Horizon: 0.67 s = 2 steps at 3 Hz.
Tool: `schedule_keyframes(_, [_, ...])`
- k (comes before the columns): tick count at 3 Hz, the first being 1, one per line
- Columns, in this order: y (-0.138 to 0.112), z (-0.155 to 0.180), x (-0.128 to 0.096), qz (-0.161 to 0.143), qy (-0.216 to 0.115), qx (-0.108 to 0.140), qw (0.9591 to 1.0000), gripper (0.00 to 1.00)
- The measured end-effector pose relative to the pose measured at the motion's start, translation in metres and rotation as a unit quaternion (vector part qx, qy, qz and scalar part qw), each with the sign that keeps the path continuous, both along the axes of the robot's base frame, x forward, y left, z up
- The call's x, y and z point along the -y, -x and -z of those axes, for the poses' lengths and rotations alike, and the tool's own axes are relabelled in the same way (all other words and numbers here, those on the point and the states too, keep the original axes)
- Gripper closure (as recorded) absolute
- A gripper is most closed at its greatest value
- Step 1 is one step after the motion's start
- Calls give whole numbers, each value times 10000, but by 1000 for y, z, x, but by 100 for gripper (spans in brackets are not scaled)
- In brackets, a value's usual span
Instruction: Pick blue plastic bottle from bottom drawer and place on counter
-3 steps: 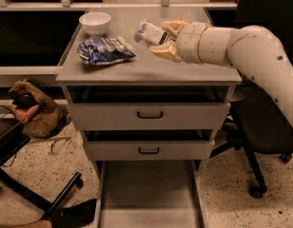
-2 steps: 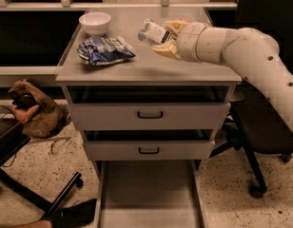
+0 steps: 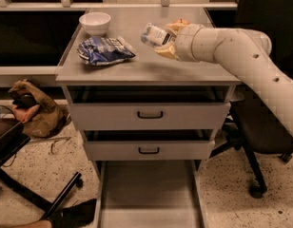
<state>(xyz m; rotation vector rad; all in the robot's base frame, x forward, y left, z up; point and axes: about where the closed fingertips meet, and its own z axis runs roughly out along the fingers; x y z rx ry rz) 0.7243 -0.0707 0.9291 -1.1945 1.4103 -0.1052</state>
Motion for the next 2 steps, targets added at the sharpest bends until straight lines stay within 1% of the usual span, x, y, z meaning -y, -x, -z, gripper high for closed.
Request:
schedule_keyframes(1, [-10, 17, 1, 47, 91, -288, 9995, 100])
schedule_keyframes(2, [-18, 37, -4, -46, 123, -715, 9974, 100])
